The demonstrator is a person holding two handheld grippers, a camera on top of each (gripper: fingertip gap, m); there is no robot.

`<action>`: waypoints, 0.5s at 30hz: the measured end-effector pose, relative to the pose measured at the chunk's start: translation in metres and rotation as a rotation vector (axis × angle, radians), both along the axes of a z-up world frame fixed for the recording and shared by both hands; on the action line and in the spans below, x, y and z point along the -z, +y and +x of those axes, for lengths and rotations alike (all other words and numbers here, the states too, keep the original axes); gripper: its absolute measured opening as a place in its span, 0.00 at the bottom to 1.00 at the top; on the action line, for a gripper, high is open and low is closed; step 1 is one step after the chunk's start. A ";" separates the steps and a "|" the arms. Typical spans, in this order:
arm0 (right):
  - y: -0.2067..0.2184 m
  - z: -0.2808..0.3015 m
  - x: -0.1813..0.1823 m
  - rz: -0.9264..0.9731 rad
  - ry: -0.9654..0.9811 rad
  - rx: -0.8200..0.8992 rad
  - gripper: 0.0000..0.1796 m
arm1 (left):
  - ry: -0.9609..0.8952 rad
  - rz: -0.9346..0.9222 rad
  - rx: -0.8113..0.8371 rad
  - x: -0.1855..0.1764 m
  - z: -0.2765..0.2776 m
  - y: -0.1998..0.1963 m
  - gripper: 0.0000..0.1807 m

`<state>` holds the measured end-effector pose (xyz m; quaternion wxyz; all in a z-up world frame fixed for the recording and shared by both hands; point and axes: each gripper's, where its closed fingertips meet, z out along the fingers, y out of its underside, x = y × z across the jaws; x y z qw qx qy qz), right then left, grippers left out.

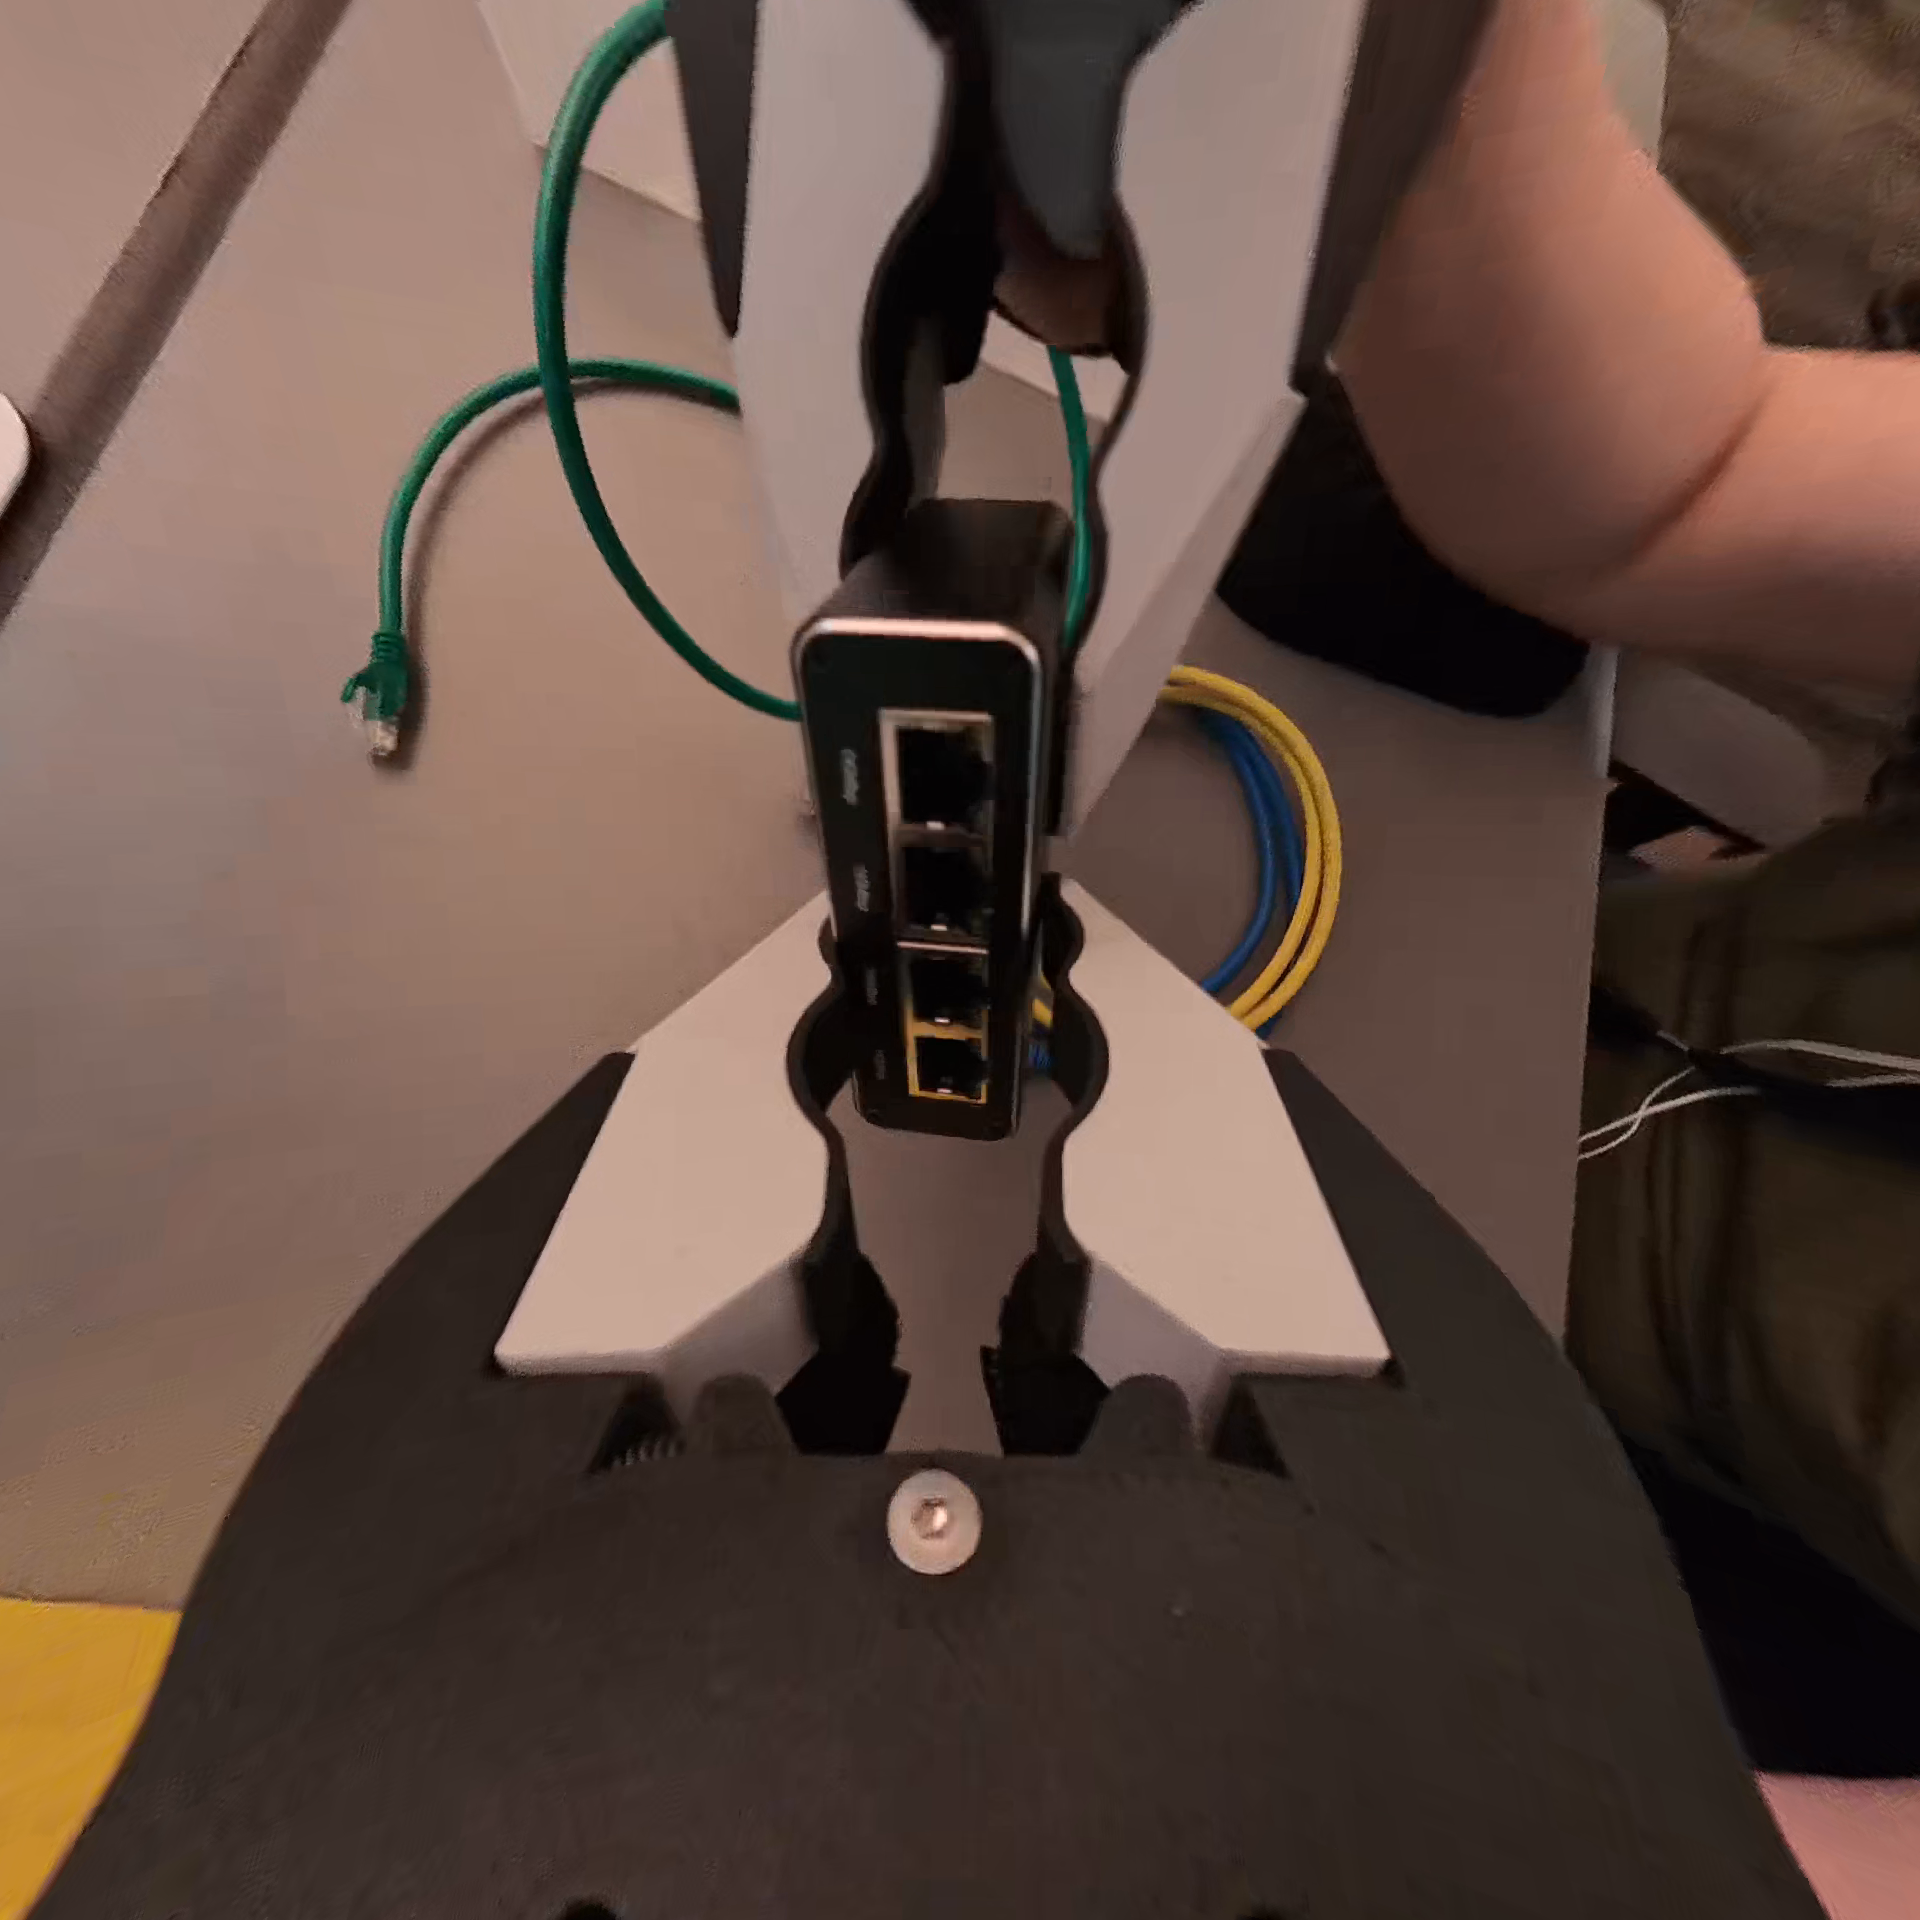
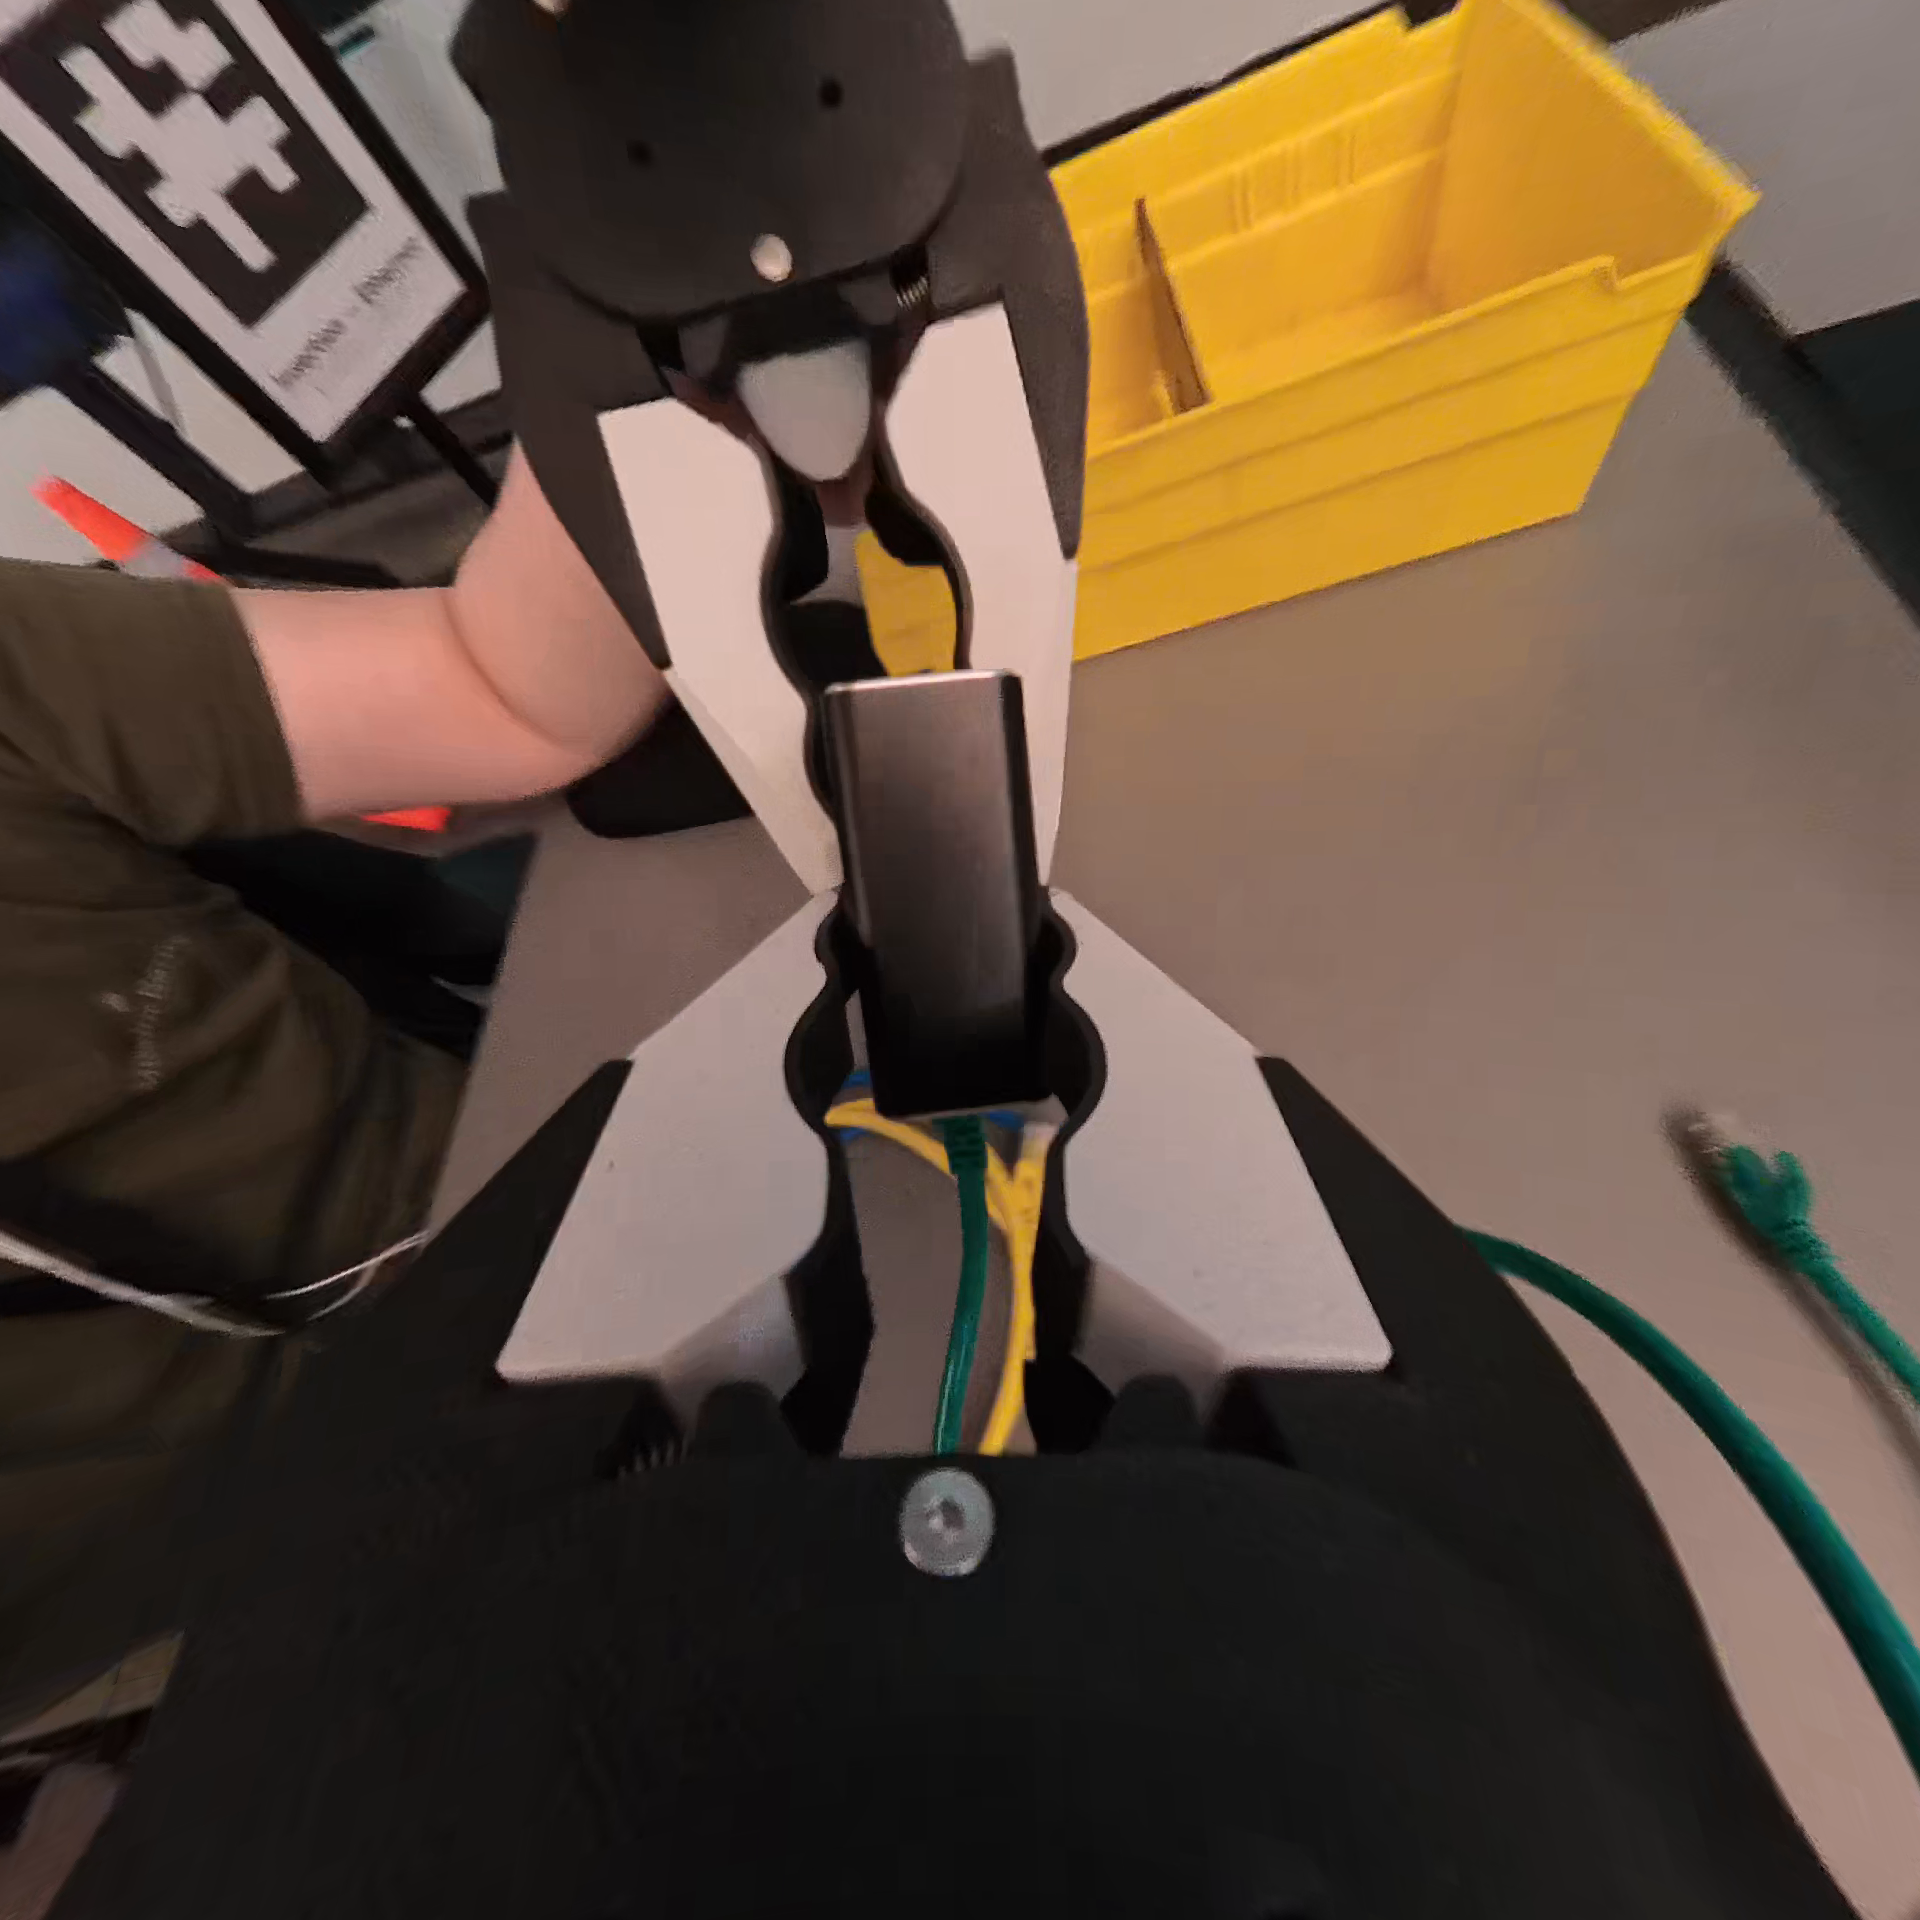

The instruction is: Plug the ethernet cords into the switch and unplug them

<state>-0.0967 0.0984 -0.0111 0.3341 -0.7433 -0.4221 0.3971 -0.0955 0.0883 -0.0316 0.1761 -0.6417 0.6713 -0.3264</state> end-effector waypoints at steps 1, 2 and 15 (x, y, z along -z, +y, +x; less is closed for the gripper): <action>0.006 0.002 -0.003 0.046 0.002 0.028 0.18 | -0.015 -0.043 -0.021 0.000 0.003 0.004 0.17; 0.017 0.005 -0.011 0.116 0.017 0.085 0.22 | -0.040 -0.106 -0.042 -0.001 0.006 0.006 0.17; 0.024 -0.022 -0.042 0.730 -0.450 0.350 0.49 | -0.299 -0.482 -0.389 -0.022 0.007 0.070 0.16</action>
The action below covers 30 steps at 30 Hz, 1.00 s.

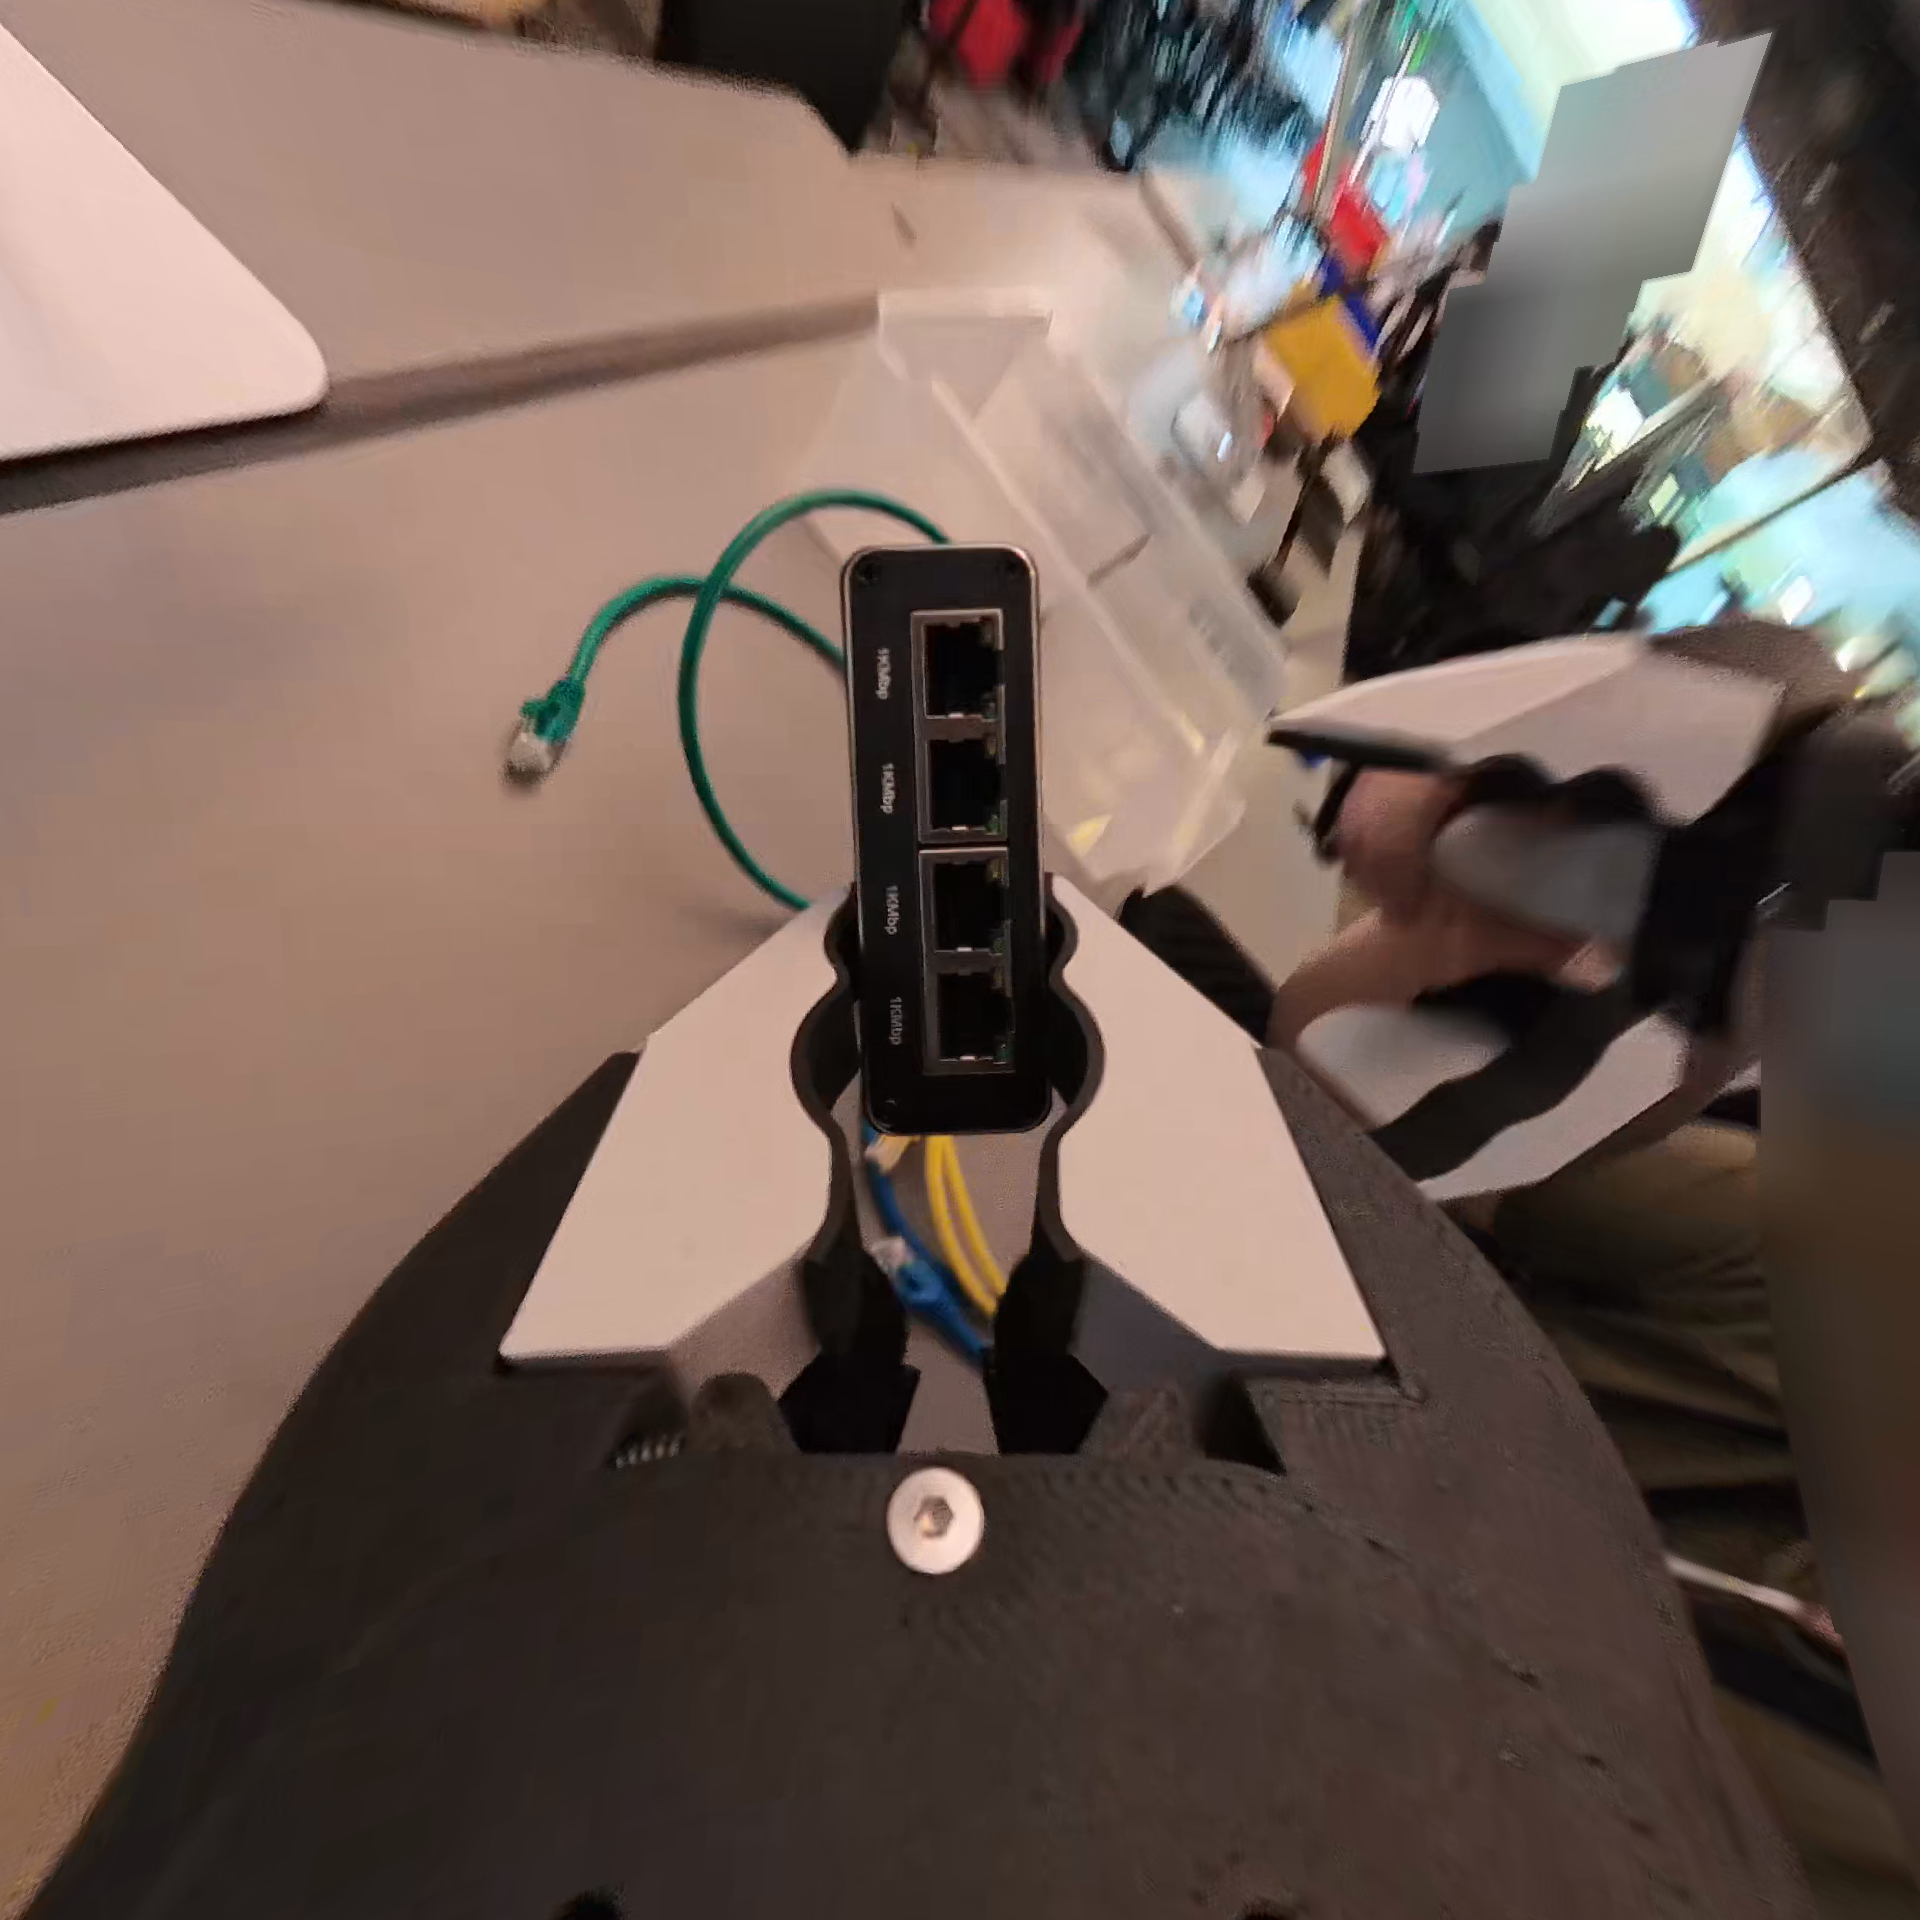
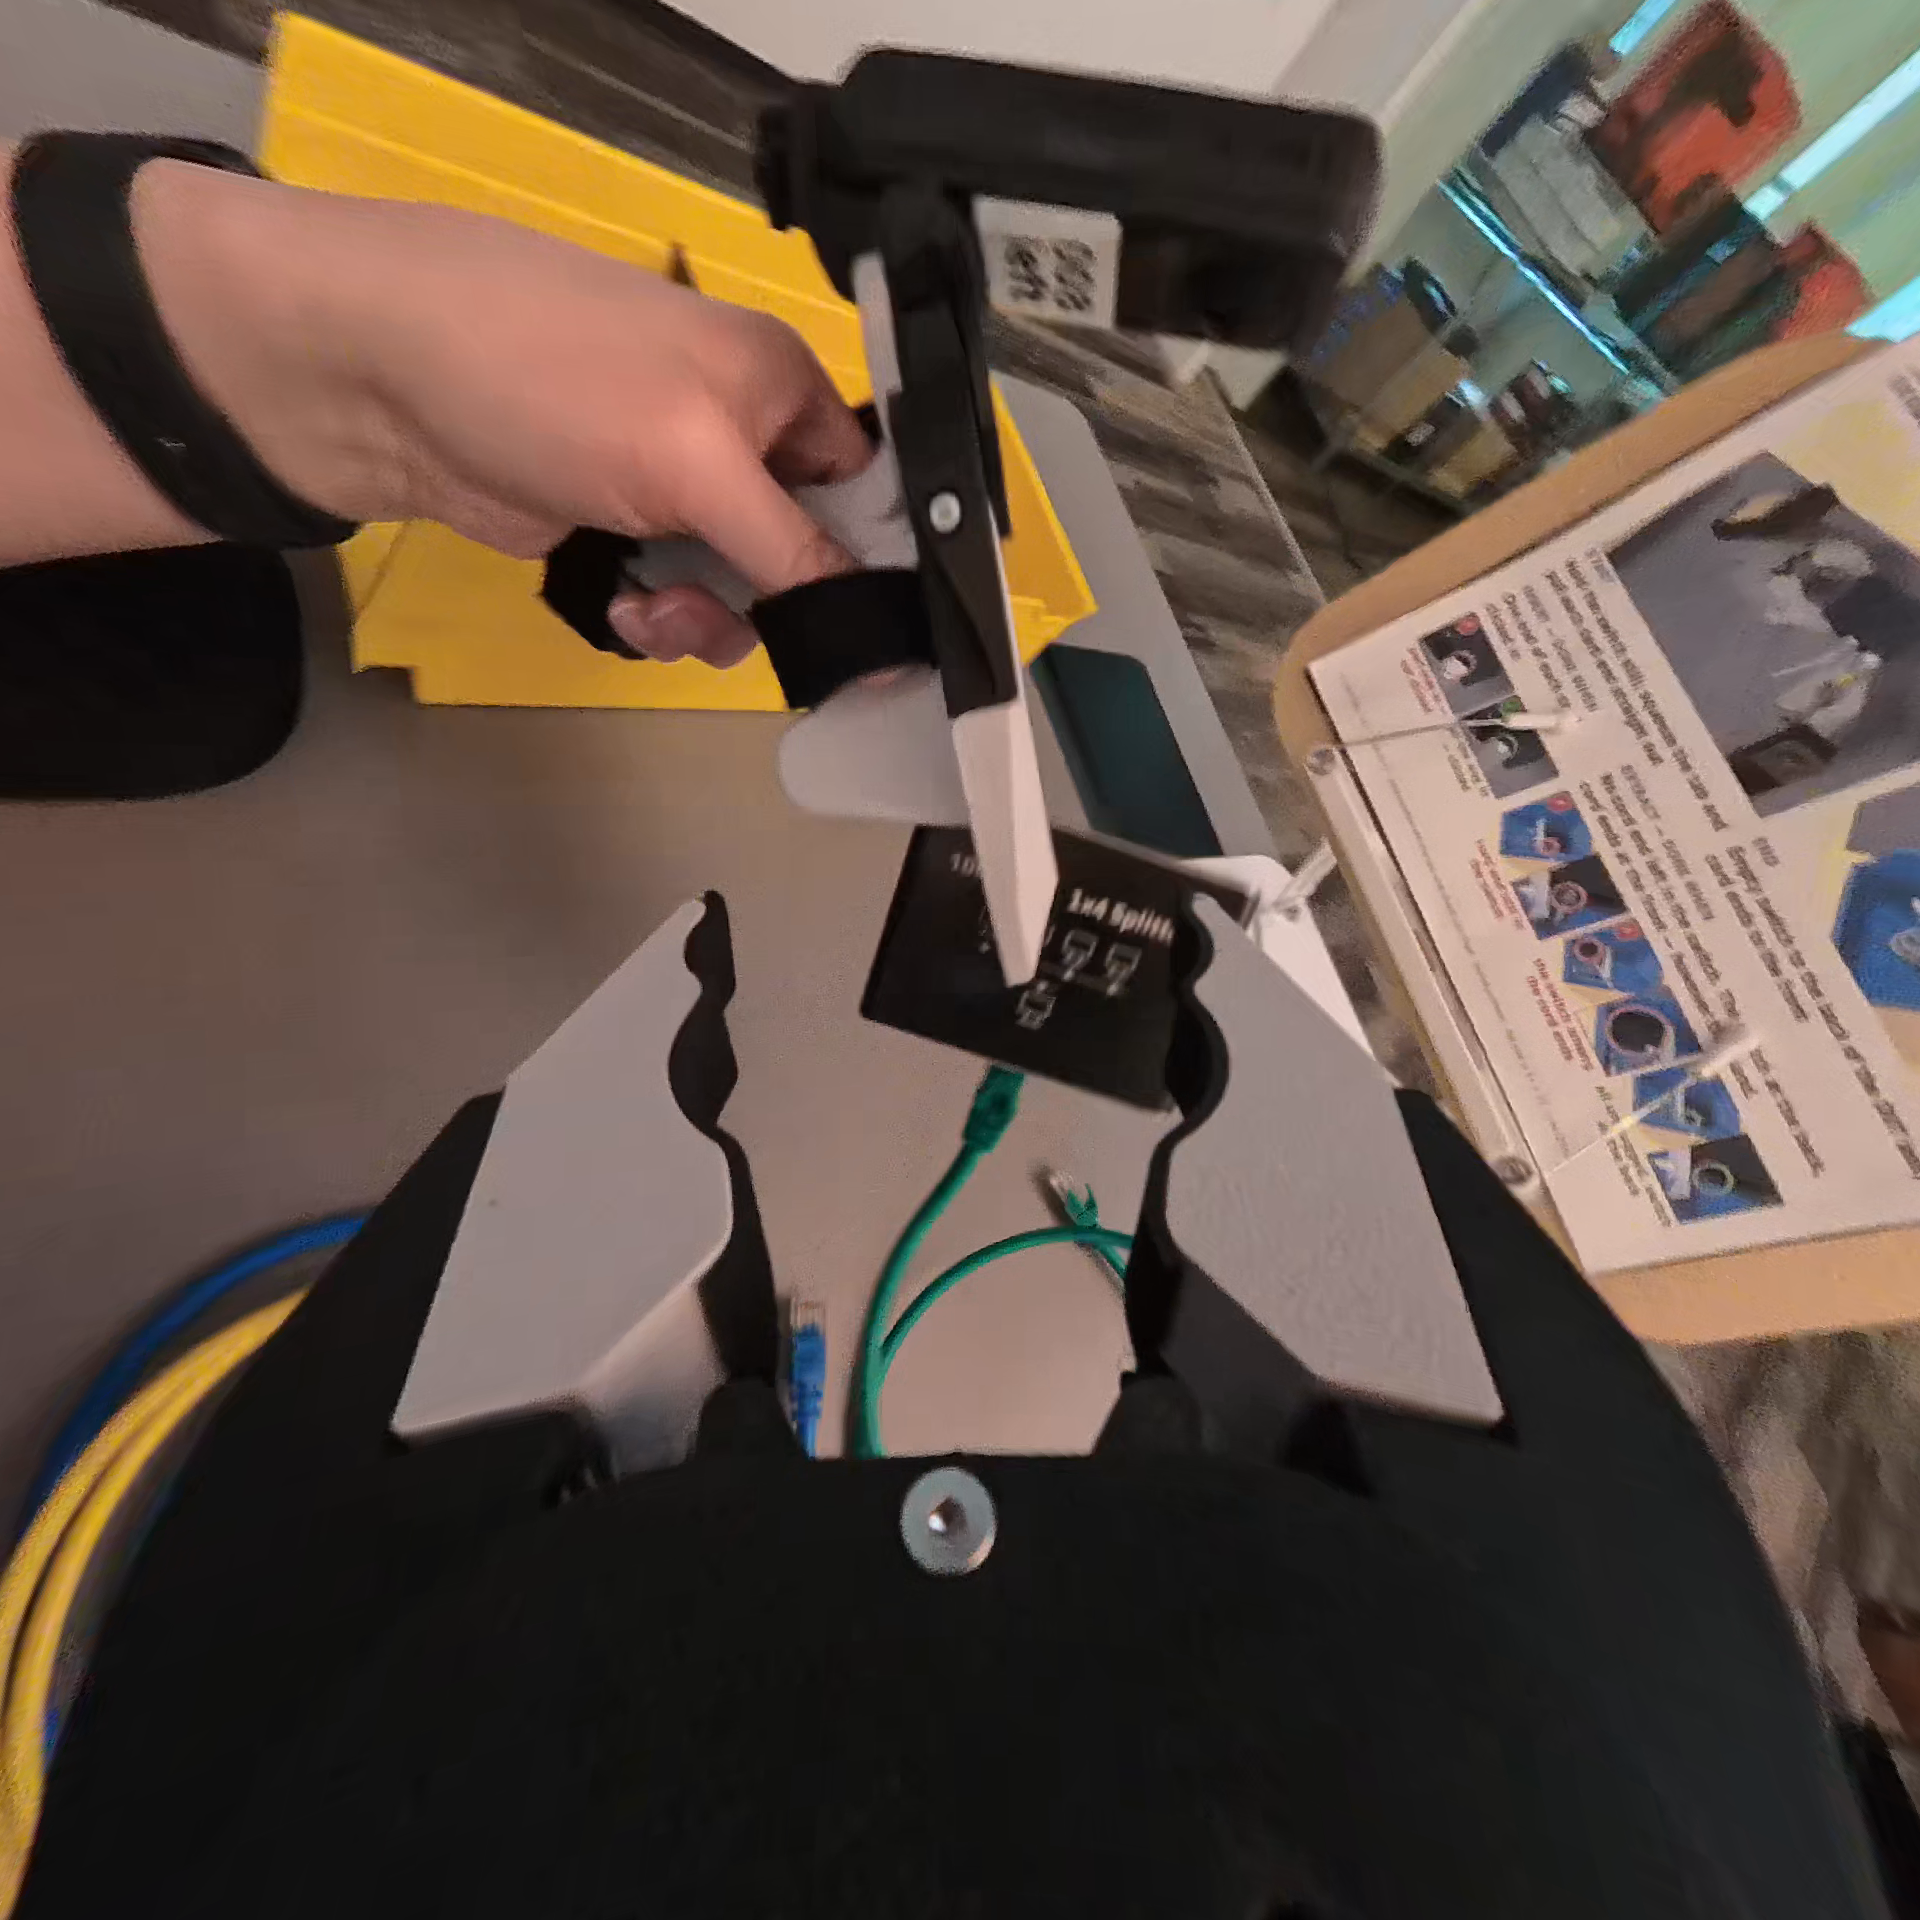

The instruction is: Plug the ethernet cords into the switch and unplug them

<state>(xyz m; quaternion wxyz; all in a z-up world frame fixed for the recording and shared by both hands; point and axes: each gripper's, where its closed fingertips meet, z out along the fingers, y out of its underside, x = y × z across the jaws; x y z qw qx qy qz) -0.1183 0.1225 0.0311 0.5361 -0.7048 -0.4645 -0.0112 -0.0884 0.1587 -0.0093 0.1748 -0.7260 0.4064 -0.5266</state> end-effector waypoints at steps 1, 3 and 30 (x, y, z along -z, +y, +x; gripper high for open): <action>0.007 -0.002 0.002 0.029 -0.010 0.051 0.51 | -0.055 -0.035 -0.034 -0.008 -0.003 0.006 0.16; 0.023 0.001 0.007 0.143 -0.103 0.158 0.53 | -0.172 -0.107 -0.083 -0.024 -0.005 0.013 0.16; 0.045 0.053 -0.028 0.802 -0.548 0.344 0.18 | -0.653 -0.637 -0.094 -0.081 0.010 -0.008 0.29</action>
